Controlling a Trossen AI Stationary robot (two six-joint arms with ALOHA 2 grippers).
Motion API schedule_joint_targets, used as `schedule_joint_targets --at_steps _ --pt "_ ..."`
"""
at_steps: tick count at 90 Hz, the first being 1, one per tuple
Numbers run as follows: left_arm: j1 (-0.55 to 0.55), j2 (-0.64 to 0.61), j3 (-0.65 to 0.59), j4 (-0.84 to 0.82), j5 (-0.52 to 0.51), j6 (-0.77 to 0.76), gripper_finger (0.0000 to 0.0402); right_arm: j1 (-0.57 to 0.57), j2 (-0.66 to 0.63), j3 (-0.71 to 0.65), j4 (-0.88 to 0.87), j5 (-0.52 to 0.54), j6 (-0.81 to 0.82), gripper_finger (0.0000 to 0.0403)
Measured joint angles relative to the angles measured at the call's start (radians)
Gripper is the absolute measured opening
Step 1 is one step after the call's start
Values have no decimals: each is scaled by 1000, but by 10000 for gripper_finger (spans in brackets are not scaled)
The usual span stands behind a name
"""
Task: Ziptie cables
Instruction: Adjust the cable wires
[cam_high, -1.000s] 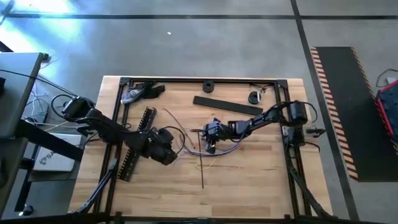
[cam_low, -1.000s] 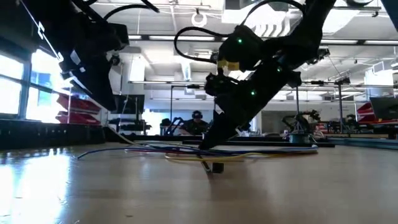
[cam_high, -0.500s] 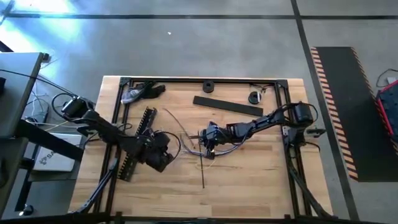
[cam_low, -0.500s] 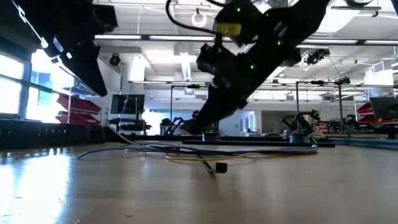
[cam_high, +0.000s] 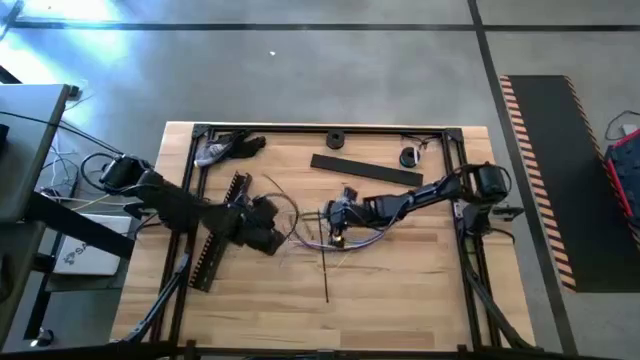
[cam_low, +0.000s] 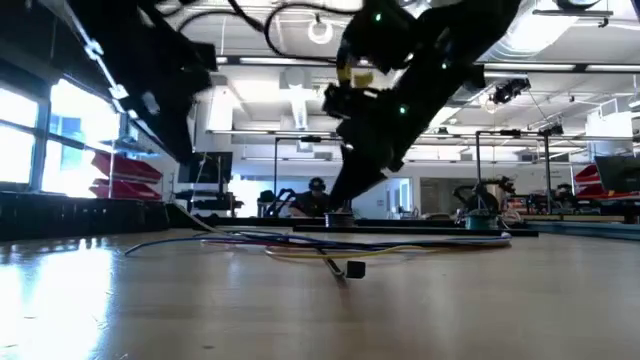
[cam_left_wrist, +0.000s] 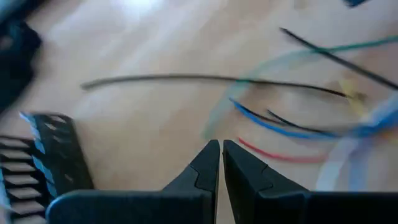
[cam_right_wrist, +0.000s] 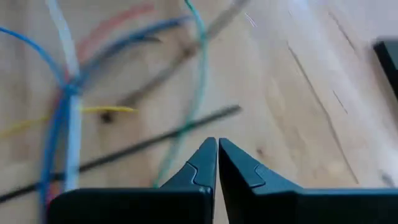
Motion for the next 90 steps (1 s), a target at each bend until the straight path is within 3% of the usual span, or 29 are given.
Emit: schedule_joint_targets --at_steps 19,40,57,77,90 --pt "143 63 -1 16 66 191 7 -36 55 -28 47 -204 5 0" --pt "115 27 0 62 49 249 7 -20 90 -26 101 -406 -44 0" --pt "107 34 0 194 170 324 7 10 92 -10 138 -647 -104 0" --pt "106 72 0 238 189 326 7 27 92 17 133 -640 -128 0" --pt "102 103 0 336 236 371 7 39 84 39 118 -535 -149 0"
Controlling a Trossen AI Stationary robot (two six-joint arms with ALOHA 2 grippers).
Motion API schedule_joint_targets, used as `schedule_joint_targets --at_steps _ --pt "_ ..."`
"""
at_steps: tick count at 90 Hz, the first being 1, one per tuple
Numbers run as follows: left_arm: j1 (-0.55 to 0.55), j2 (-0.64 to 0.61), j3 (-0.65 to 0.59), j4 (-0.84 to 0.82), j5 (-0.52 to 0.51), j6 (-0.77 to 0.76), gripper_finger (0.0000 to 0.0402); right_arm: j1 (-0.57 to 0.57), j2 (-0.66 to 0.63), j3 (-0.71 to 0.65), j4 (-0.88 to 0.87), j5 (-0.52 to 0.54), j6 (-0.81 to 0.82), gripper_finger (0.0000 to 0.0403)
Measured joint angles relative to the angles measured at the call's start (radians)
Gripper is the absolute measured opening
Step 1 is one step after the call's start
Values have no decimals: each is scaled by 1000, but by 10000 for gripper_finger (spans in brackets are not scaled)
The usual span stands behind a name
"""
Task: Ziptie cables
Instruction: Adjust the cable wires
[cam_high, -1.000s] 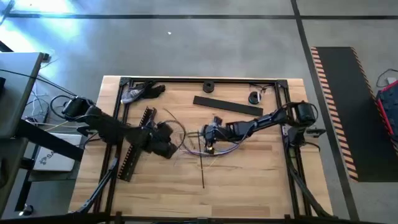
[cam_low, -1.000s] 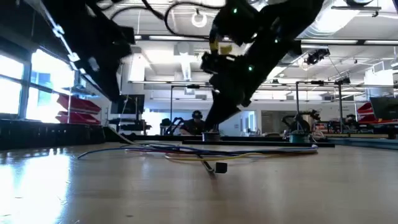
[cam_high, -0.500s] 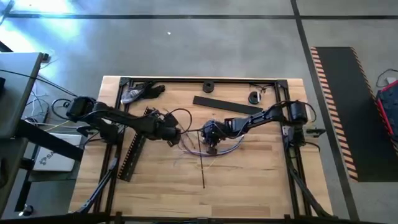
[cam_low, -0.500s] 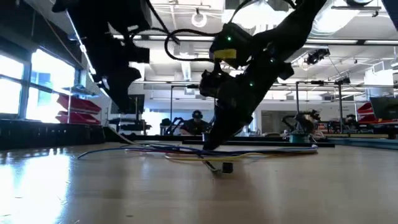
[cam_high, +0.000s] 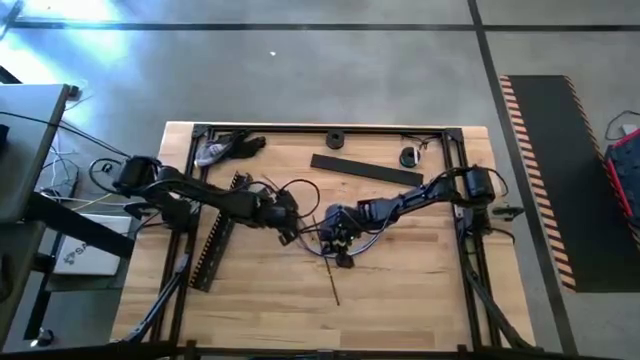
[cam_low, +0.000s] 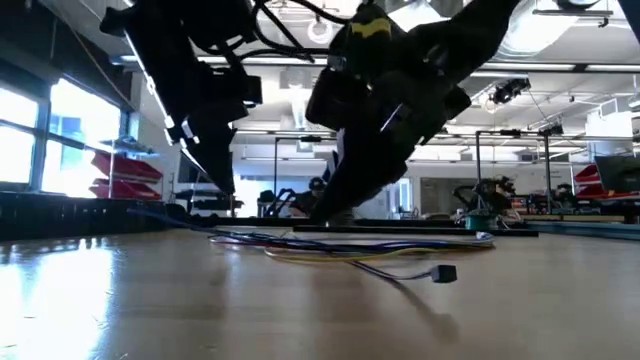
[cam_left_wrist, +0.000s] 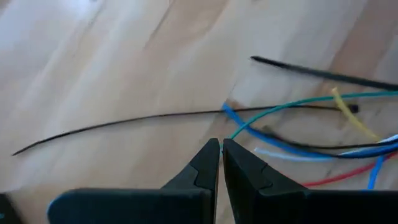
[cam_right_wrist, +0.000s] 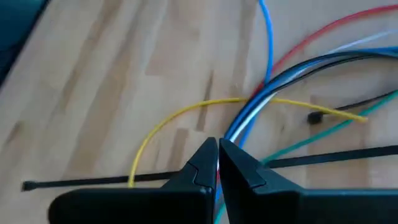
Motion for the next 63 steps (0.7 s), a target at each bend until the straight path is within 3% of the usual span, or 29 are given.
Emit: schedule_joint_targets --at_steps 10,19,30,46,63 --pt "-6 52 2 124 95 60 7 5 -49 3 -59 161 -10 0" --pt "-6 117 2 218 196 75 7 24 -146 3 -222 356 -12 0" --pt "-12 192 2 306 246 82 7 46 -272 -7 -374 536 -11 0" --pt "-20 210 2 314 280 84 7 45 -382 -68 -357 540 -4 0" --pt "-50 105 0 92 420 60 7 43 -376 -148 -248 473 38 0"
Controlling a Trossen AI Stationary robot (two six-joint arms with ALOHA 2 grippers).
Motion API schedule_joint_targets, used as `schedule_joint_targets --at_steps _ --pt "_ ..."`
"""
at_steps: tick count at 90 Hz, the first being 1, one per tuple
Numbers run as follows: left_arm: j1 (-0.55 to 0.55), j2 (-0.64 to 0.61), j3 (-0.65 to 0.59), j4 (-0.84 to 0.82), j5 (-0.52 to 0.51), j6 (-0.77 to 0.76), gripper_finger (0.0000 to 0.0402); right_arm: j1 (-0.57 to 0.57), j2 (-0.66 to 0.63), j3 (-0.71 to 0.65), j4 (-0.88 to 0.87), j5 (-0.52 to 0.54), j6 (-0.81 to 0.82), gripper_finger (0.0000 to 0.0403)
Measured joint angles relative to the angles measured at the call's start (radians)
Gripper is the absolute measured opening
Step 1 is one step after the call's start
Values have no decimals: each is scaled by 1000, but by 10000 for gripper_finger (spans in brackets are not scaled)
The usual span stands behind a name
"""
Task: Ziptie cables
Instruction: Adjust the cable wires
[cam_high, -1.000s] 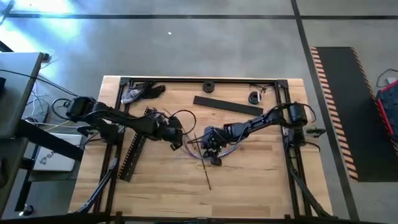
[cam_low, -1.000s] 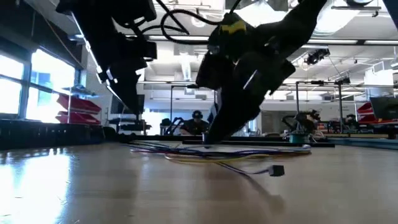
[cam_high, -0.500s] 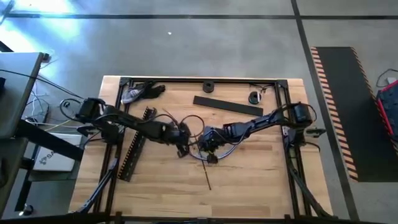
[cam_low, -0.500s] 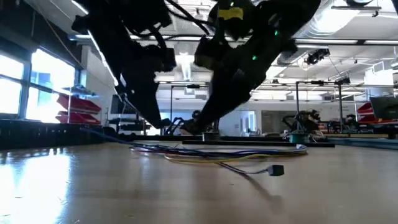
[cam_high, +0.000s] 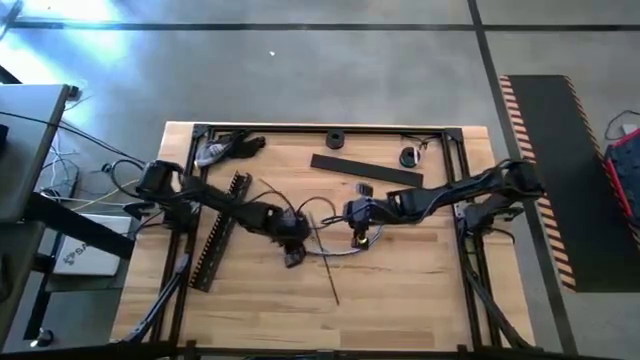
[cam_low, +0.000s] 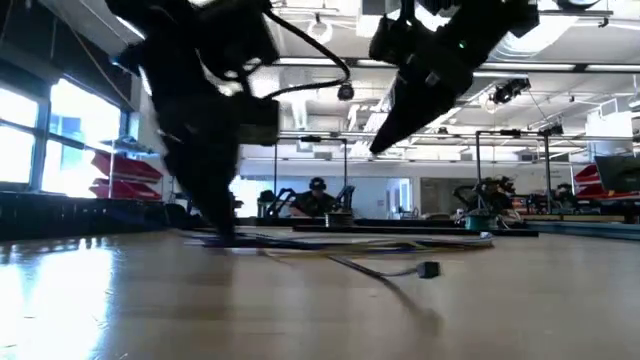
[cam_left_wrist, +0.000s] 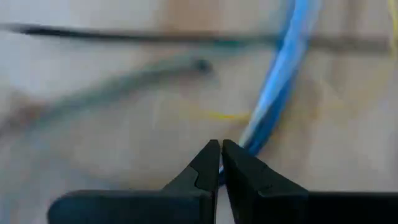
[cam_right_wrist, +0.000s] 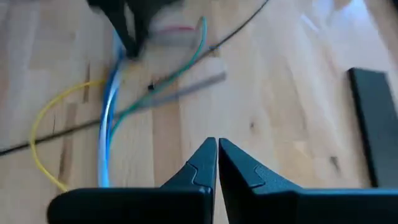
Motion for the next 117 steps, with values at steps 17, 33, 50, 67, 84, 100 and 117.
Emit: schedule_joint_targets --at_steps 17,33,50,67,84,100,117 --pt "-13 -133 0 -95 -214 0 7 0 11 -99 171 -15 55 0" --pt "55 -139 1 -85 -337 6 5 0 11 -147 237 -28 89 0" --pt "121 -34 0 -98 -239 1 0 1 12 -160 237 -45 112 0" --pt "73 9 -1 -123 -110 -22 0 0 12 -159 238 -52 114 0" --pt "-45 -71 1 -114 85 71 0 1 12 -159 239 -45 110 0" --pt "-86 -137 1 -133 -279 26 0 0 12 -159 248 -40 108 0" --pt "-5 -79 1 -163 -428 -7 0 0 12 -159 282 -34 108 0"
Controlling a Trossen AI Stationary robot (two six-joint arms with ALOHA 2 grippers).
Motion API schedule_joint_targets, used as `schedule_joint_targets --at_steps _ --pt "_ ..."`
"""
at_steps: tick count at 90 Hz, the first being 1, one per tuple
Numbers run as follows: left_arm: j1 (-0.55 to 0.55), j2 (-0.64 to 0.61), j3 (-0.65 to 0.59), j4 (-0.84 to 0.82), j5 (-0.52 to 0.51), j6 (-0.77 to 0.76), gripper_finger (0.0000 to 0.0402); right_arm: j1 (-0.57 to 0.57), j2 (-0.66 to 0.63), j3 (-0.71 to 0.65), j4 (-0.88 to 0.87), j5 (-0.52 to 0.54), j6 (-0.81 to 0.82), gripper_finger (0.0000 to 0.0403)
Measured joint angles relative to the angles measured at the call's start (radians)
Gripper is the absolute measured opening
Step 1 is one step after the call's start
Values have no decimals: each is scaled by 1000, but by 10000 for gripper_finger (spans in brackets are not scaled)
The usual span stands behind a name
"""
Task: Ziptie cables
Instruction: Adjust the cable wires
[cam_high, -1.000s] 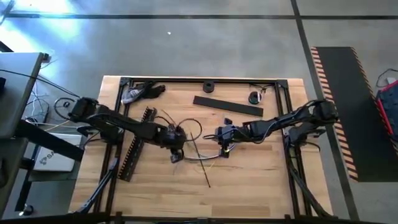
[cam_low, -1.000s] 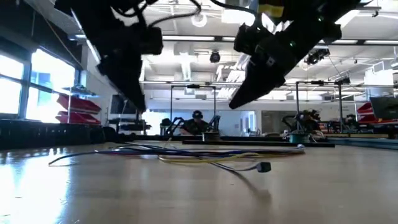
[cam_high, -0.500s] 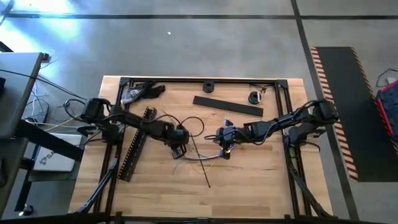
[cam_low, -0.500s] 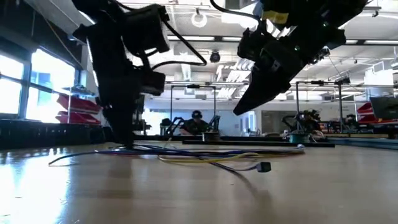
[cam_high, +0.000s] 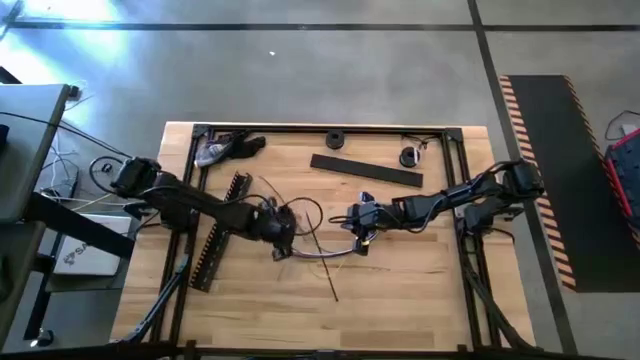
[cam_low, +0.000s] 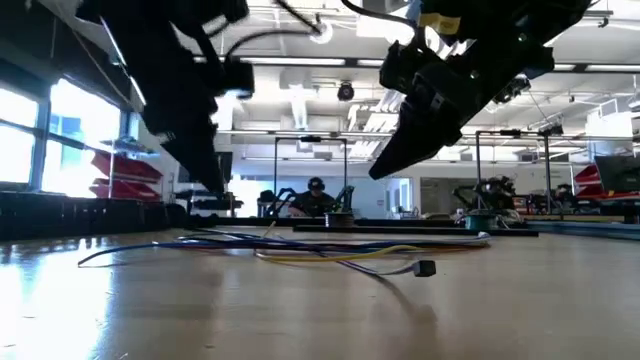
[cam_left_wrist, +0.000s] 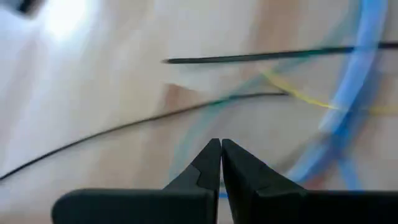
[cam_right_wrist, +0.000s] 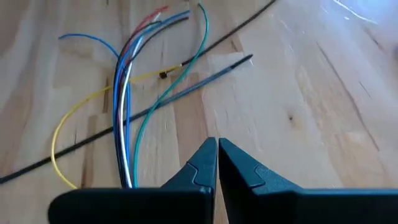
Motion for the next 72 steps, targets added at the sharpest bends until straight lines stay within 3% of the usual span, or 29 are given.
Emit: schedule_joint_targets --at_steps 14,25,42,47,58,72 --pt "61 96 -1 5 112 17 0 0 0 0 1 0 0 0" --pt "63 117 7 -6 242 124 0 0 0 0 1 -2 5 0" --pt "10 -24 18 -44 568 131 0 0 0 0 1 -7 7 0" --pt "11 -81 20 -14 530 129 0 1 1 0 6 -8 4 0" --pt "7 -147 -4 -21 347 117 0 1 22 0 10 -31 -3 0" --pt "25 -164 -18 34 235 86 0 17 69 1 36 -152 -172 5"
